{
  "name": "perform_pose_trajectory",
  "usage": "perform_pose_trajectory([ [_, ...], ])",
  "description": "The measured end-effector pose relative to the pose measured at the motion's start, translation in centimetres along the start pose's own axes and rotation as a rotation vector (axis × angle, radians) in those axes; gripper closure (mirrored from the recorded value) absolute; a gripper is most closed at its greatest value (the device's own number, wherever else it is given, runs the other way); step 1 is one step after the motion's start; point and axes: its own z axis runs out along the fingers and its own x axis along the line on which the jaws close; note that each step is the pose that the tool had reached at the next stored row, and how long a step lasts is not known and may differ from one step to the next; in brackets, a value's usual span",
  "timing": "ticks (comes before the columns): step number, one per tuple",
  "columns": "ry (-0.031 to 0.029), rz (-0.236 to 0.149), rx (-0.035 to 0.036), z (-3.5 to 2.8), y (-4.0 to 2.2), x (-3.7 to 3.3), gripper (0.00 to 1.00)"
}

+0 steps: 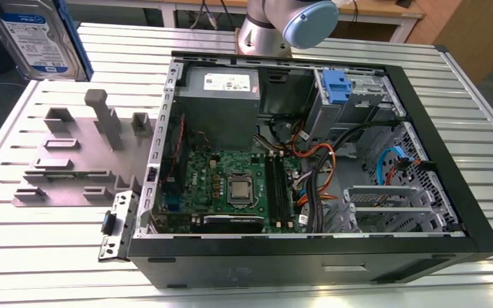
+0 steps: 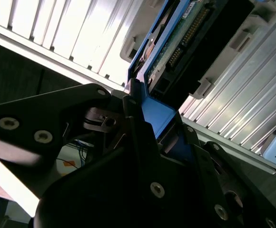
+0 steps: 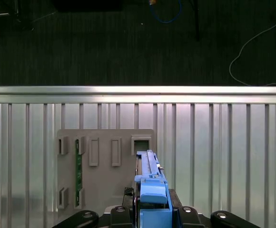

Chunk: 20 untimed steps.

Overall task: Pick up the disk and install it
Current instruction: 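Pick up the disk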

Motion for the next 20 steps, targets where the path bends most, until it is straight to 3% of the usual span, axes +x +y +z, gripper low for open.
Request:
perform_pose_trajectory([
  [20, 0.0, 0.0, 0.0, -0.61, -0.01, 0.01, 0.64],
])
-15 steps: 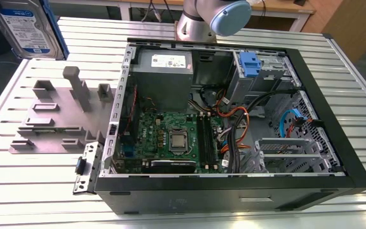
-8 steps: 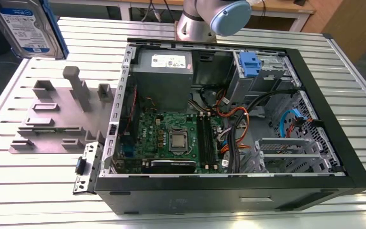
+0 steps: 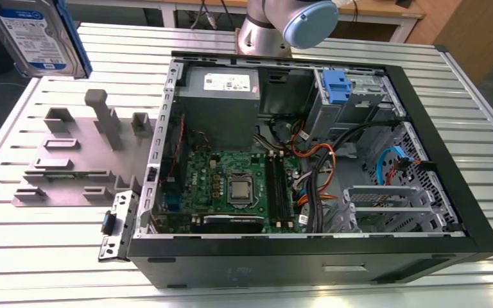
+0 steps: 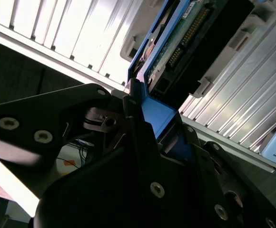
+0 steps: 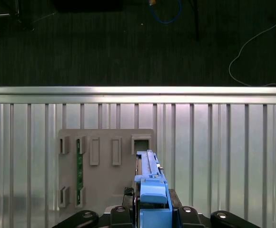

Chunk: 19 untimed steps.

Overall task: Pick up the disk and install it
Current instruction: 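Pick up the disk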

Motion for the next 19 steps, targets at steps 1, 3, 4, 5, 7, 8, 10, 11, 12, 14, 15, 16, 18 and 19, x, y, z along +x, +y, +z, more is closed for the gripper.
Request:
perform_pose_trajectory([
  [1, 0.0, 0.0, 0.0, -0.04, 0.0, 0.0, 0.64],
  [3, 0.0, 0.0, 0.0, -0.12, 0.0, 0.0, 0.64],
  [4, 0.0, 0.0, 0.0001, -0.16, 0.0, 0.0, 0.64],
  [5, 0.0, 0.0, 0.0, -0.21, 0.0, 0.0, 0.64],
  [7, 0.0, 0.0, 0.0, -0.33, -0.01, 0.0, 0.64],
  [8, 0.0, 0.0, 0.0, -0.44, -0.01, 0.0, 0.64],
  [10, 0.0, 0.0, -0.0001, -0.72, -0.01, 0.01, 0.64],
  [11, 0.0, 0.0, 0.0, -0.86, -0.01, 0.01, 0.64],
  [12, 0.0, 0.0, 0.0, -1.01, -0.01, 0.01, 0.64],
  [14, 0.0, 0.0, 0.0001, -1.31, -0.02, 0.01, 0.64],
  [15, 0.0, 0.0, 0.0, -1.47, -0.02, 0.02, 0.64],
  [16, 0.0, 0.0, 0.0, -1.64, -0.02, 0.02, 0.64],
  [18, 0.0, 0.0, 0.0, -1.98, -0.02, 0.02, 0.64],
  [19, -0.0001, 0.0, 0.0001, -2.11, -0.03, 0.02, 0.64],
])
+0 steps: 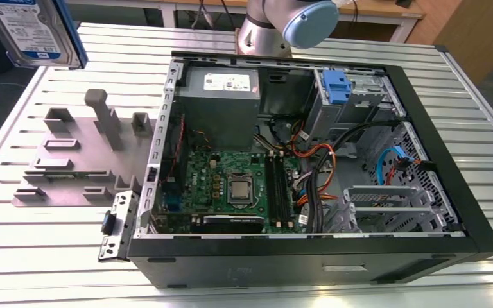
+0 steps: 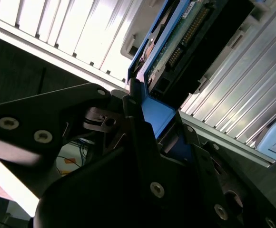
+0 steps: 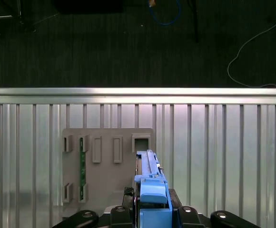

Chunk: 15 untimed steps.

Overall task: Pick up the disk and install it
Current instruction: 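Pick up the disk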

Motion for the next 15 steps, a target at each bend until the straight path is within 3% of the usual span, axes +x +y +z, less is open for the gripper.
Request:
perform_pose_trajectory([
  [15, 0.0, 0.0, 0.0, -1.84, -0.03, 0.02, 0.64],
])
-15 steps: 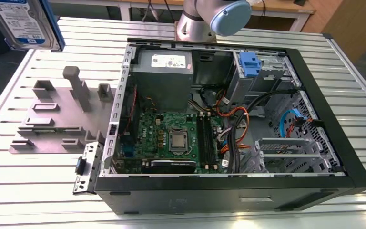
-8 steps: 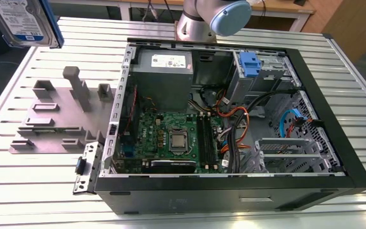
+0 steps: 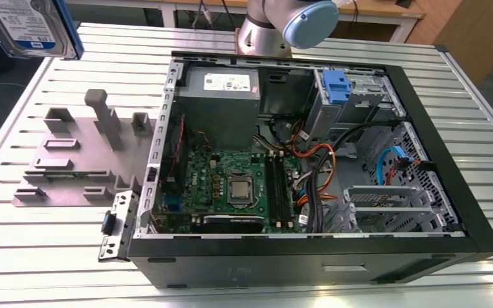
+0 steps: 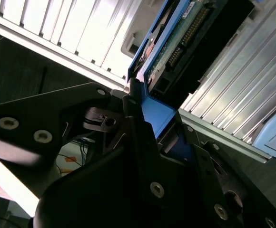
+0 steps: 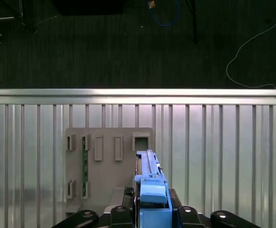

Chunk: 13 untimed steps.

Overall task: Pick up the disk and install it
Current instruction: 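Pick up the disk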

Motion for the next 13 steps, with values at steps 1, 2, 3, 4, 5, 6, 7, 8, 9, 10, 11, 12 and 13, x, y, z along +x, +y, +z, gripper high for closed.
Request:
perform_pose_trajectory([
  [1, 0.0, 0.0, 0.0, -0.14, 0.0, 0.0, 0.64],
  [2, 0.0001, 0.0, -0.0002, -0.27, 0.0, 0.0, 0.64],
  [3, 0.0, 0.0, -0.0001, -0.4, -0.01, 0.0, 0.64],
  [4, 0.0, 0.0, -0.0001, -0.51, -0.01, 0.01, 0.64],
  [5, 0.0, 0.0, 0.0, -0.6, -0.01, 0.01, 0.64],
  [6, 0.0, 0.0, 0.0, -0.71, -0.01, 0.01, 0.64],
  [7, 0.0, 0.0, 0.0, -0.82, -0.01, 0.01, 0.64],
  [8, 0.0, 0.0, 0.0, -0.94, -0.01, 0.01, 0.64],
  [9, 0.0, 0.0, 0.0, -1.06, -0.02, 0.01, 0.64],
  [10, 0.0, 0.0, -0.0001, -1.17, -0.02, 0.01, 0.64],
  [11, 0.0, 0.0, -0.0001, -1.26, -0.02, 0.01, 0.64],
  [12, 0.0, 0.0, 0.0, -1.36, -0.02, 0.02, 0.64],
  [13, 0.0, 0.0, 0.0, -1.46, -0.02, 0.02, 0.64],
])
